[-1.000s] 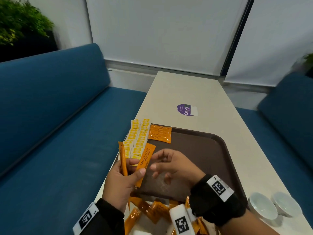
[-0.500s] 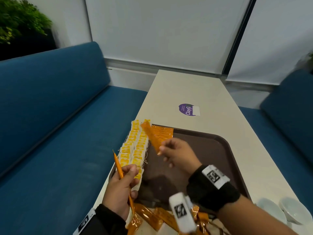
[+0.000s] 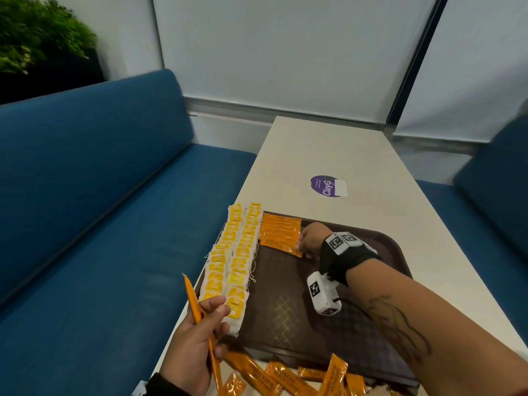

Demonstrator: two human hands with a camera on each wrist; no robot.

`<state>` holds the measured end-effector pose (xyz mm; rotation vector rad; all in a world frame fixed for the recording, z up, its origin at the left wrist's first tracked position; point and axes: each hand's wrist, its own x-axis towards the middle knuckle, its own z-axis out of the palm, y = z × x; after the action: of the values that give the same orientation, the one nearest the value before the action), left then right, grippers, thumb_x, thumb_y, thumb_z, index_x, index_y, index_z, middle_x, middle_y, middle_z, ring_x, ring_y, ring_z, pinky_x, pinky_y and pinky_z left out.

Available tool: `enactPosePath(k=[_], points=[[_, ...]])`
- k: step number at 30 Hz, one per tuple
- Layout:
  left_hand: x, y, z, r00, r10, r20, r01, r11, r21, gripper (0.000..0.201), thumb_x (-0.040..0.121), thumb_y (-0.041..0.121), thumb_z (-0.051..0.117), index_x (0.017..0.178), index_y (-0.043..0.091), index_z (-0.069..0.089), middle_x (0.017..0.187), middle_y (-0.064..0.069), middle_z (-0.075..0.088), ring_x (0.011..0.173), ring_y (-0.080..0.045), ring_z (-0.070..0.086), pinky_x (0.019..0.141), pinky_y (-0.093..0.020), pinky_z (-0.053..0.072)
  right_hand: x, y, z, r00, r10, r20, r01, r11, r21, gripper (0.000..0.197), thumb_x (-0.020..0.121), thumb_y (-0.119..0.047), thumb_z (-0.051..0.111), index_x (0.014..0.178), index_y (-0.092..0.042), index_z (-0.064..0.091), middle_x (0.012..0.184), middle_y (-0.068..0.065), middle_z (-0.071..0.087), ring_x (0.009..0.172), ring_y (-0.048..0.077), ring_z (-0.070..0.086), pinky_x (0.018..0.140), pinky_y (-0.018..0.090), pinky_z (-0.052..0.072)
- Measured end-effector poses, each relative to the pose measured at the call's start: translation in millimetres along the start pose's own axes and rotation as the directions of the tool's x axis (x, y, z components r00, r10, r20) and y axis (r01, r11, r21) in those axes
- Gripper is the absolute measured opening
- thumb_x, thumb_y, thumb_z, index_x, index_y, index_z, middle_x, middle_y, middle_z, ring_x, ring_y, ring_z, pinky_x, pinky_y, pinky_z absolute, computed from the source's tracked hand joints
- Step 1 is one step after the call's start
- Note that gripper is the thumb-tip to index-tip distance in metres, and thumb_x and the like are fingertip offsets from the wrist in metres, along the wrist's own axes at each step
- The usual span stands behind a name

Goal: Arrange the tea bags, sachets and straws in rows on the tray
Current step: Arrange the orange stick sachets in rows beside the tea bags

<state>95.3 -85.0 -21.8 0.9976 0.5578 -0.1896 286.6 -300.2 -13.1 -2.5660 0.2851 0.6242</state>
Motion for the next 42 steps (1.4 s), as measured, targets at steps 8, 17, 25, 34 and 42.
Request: enactPosePath(k=[8,17,25,34,42], points=[[1,0,-4,1.000,0.008,-0.023,-0.008,1.000,0.022,0.009,0.086,0.001,0.055,0.091,0.006,0.061,0.082,-0.013,0.060,0.061,-0.019,0.051,0.028,-0.016,0.032,22,-12,5,0.995,0.018,-0.097,-0.031,0.991,-0.133,0.019,0.088,-0.025,0.065,0.076,-0.011,0.058,0.090,0.008,0.071,0.074,0.017,0.062,0.076,0.028,0.050],[4,-4,0,1.000,0.008,-0.006,-0.008,0.999,0.036,0.010,0.086,0.000,0.055,0.090,0.007,0.061,0.080,-0.012,0.060,0.061,-0.019,0.050,0.028,-0.015,0.033,31,-10,6,0.991,0.041,-0.125,-0.043,0.999,-0.016,0.022,0.087,-0.021,0.066,0.070,-0.013,0.055,0.078,0.003,0.070,0.078,0.016,0.068,0.077,0.027,0.053],[7,-7,-3,1.000,-0.004,0.007,0.003,0.999,0.040,0.012,0.085,0.001,0.057,0.095,0.007,0.061,0.084,-0.012,0.061,0.059,-0.019,0.053,0.029,-0.017,0.034,37,-8,11,0.985,0.021,-0.169,-0.032,0.998,-0.060,0.040,0.075,-0.023,0.078,0.106,-0.004,0.062,0.104,0.011,0.069,0.099,0.026,0.065,0.091,0.037,0.053],[9,-7,-4,1.000,-0.011,0.025,0.011,1.000,0.027,0.012,0.086,0.001,0.056,0.095,0.007,0.061,0.083,-0.013,0.061,0.060,-0.020,0.052,0.029,-0.017,0.035,43,-7,10,0.978,0.032,-0.206,-0.053,0.994,-0.097,0.038,0.075,-0.028,0.078,0.103,-0.007,0.065,0.102,0.008,0.070,0.095,0.024,0.067,0.084,0.031,0.053],[7,-2,1,0.993,-0.025,0.113,0.031,0.998,-0.049,0.030,0.086,-0.015,0.043,0.102,0.004,0.061,0.093,-0.016,0.060,0.062,-0.021,0.053,0.033,-0.021,0.039,34,-2,5,0.977,0.030,-0.211,-0.026,0.999,0.024,0.040,0.076,-0.029,0.077,0.101,-0.002,0.061,0.106,0.013,0.068,0.099,0.028,0.065,0.089,0.035,0.052]])
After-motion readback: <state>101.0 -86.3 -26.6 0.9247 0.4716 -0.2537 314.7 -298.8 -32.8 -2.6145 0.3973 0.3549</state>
